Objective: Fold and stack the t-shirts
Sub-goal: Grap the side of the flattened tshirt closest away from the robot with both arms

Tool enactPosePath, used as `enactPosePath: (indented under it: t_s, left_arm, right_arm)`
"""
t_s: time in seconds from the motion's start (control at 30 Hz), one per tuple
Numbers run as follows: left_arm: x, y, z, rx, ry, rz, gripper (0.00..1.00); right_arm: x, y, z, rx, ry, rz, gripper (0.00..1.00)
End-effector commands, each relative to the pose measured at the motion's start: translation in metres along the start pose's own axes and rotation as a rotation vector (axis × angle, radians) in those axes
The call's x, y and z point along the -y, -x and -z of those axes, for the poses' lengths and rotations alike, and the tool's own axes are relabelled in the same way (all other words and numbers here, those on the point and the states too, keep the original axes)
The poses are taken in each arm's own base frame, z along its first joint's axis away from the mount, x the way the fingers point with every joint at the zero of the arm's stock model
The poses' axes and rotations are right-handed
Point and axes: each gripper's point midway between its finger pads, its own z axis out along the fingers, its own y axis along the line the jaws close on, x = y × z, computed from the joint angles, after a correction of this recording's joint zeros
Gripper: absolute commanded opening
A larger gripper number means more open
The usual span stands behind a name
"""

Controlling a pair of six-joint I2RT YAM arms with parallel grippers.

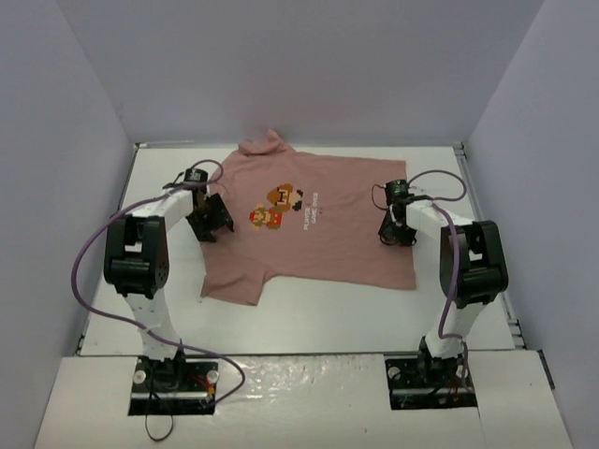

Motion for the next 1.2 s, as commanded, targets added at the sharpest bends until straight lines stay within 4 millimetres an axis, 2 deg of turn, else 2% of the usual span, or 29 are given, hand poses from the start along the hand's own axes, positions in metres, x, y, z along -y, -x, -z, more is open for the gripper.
enactPosePath:
  t_s: [0.0, 0.1, 0.17, 0.23, 0.3, 0.33, 0.43, 0.5, 0.6, 0.67, 0.7, 0.73, 0.77, 0.8, 0.83, 0.87, 0.97, 1.0, 1.07, 1.17]
  left_arm:
    - [-0.001, 0.014, -0.018, 0.04, 0.022, 0.06, 0.57]
    - [-0.001, 0.015, -0.03, 0.038, 0.031, 0.097, 0.57]
    - [0.002, 0.02, -0.035, 0.046, 0.025, 0.118, 0.57]
    - [0.007, 0.026, -0.036, 0.057, 0.012, 0.119, 0.57]
    - [0.018, 0.042, -0.03, 0.096, -0.02, 0.098, 0.57]
    - [0.023, 0.05, -0.022, 0.12, -0.036, 0.069, 0.57]
    - [0.044, 0.072, 0.014, 0.192, -0.094, -0.005, 0.58]
    - [0.057, 0.078, 0.05, 0.239, -0.143, -0.046, 0.61]
    - [0.063, 0.067, 0.095, 0.27, -0.192, -0.074, 0.65]
    - [0.052, 0.046, 0.108, 0.259, -0.194, -0.068, 0.66]
    - [0.05, 0.038, 0.123, 0.275, -0.209, -0.064, 0.66]
    - [0.039, 0.021, 0.117, 0.24, -0.189, -0.055, 0.67]
    - [0.034, 0.014, 0.124, 0.24, -0.188, -0.052, 0.66]
    - [0.026, 0.002, 0.122, 0.219, -0.177, -0.047, 0.66]
    - [0.015, -0.014, 0.114, 0.183, -0.16, -0.04, 0.66]
    - [0.012, -0.021, 0.114, 0.173, -0.161, -0.04, 0.66]
    - [-0.009, -0.054, 0.097, 0.094, -0.133, -0.03, 0.65]
    - [-0.008, -0.055, 0.097, 0.092, -0.138, -0.029, 0.65]
    - [-0.02, -0.07, 0.087, 0.055, -0.117, -0.017, 0.63]
    - [-0.028, -0.081, 0.08, 0.024, -0.099, -0.008, 0.6]
  right_arm:
    - [-0.009, 0.018, -0.022, 0.018, -0.005, 0.052, 0.42]
    - [-0.014, 0.034, -0.036, 0.024, -0.006, 0.099, 0.39]
    - [-0.021, 0.054, -0.041, 0.05, 0.005, 0.118, 0.39]
    - [-0.026, 0.068, -0.042, 0.07, 0.016, 0.125, 0.38]
    - [-0.037, 0.096, -0.035, 0.125, 0.04, 0.155, 0.38]
    - [-0.043, 0.113, -0.025, 0.164, 0.061, 0.154, 0.39]
    - [-0.051, 0.14, 0.009, 0.242, 0.113, 0.141, 0.4]
    - [-0.05, 0.153, 0.041, 0.297, 0.147, 0.114, 0.43]
    - [-0.036, 0.147, 0.069, 0.327, 0.152, 0.078, 0.48]
    - [-0.023, 0.143, 0.097, 0.366, 0.164, 0.044, 0.5]
    - [-0.017, 0.136, 0.099, 0.361, 0.16, 0.032, 0.5]
    - [-0.006, 0.12, 0.093, 0.331, 0.144, 0.011, 0.5]
    - [0.002, 0.111, 0.095, 0.324, 0.138, -0.01, 0.5]
    - [0.01, 0.103, 0.098, 0.318, 0.134, -0.033, 0.5]
    - [0.018, 0.095, 0.102, 0.315, 0.131, -0.055, 0.5]
    - [0.021, 0.089, 0.101, 0.302, 0.135, -0.076, 0.5]
    - [0.04, 0.059, 0.091, 0.245, 0.127, -0.117, 0.5]
    - [0.042, 0.054, 0.089, 0.232, 0.13, -0.125, 0.5]
    - [0.048, 0.043, 0.084, 0.207, 0.129, -0.138, 0.5]
    - [0.053, 0.033, 0.08, 0.186, 0.125, -0.147, 0.5]
